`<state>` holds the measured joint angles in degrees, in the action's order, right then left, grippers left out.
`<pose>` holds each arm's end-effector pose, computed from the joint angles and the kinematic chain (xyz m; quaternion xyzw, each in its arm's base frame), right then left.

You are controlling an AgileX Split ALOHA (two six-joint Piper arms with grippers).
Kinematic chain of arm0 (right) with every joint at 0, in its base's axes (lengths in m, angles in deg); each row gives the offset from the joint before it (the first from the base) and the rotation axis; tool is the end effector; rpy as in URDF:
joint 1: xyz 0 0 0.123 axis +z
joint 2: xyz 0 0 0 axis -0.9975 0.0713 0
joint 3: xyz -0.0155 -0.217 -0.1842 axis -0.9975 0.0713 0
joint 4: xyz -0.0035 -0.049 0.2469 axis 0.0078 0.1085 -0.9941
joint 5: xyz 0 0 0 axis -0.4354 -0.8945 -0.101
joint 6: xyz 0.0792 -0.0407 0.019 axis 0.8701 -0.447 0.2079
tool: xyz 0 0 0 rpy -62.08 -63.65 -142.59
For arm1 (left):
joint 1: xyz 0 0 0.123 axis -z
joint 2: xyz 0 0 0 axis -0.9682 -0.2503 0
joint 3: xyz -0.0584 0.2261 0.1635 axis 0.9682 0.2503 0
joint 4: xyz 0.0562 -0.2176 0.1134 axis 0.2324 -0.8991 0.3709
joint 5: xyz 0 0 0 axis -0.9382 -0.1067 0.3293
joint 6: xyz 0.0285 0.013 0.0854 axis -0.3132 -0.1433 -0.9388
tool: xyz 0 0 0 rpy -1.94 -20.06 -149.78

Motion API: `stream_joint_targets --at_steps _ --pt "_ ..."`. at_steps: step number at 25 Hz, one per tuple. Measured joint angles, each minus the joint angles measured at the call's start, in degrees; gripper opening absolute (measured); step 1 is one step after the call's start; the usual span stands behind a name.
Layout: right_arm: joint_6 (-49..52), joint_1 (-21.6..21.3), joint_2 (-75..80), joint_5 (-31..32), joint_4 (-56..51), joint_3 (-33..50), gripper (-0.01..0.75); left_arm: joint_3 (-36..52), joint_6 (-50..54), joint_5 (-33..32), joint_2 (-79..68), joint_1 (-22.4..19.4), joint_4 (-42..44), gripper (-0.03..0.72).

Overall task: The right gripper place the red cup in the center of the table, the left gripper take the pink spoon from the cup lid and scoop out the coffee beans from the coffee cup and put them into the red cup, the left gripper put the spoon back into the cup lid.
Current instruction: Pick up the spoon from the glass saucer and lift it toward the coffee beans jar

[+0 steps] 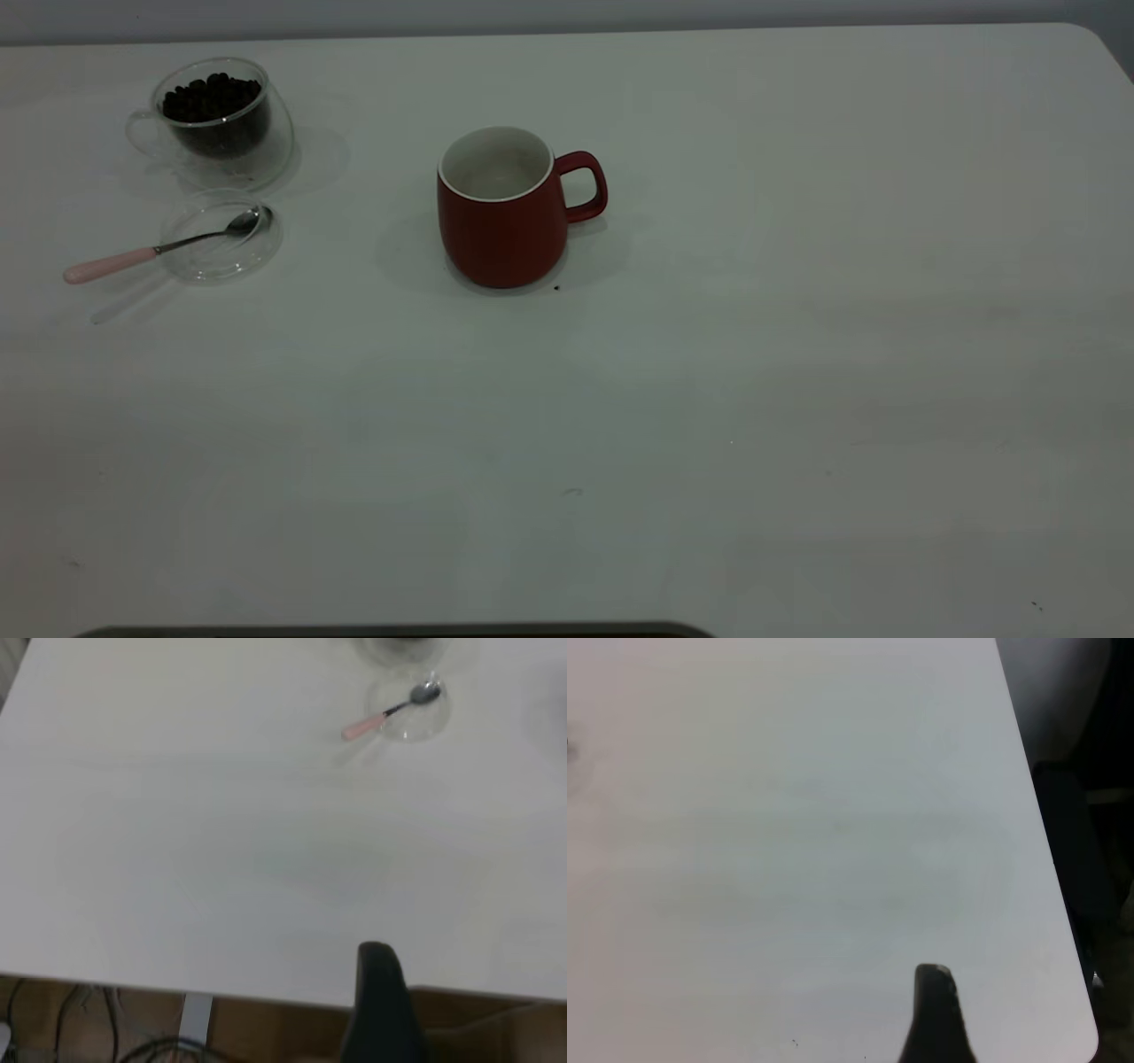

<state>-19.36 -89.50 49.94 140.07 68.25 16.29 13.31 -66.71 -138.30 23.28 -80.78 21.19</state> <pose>0.0002 0.0000 0.2639 0.0150 0.8846 -0.0213 0.4657 -0.0017 0.0005 0.2812 -0.0480 0.8798 0.0216 0.4725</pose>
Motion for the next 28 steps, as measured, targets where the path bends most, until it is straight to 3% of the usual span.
stream_joint_targets --at_steps 9,18,28 --pt "0.0 0.0 0.0 0.0 0.0 0.0 0.589 -13.9 -1.4 1.3 -26.4 0.0 -0.9 0.714" --pt "0.0 0.0 0.0 0.0 0.0 0.0 0.589 -20.2 -8.1 10.1 -47.3 0.1 -10.6 0.714" --pt "0.0 0.0 0.0 0.0 0.0 0.0 0.589 -32.5 -9.4 10.7 -72.2 -0.4 -12.2 0.714"
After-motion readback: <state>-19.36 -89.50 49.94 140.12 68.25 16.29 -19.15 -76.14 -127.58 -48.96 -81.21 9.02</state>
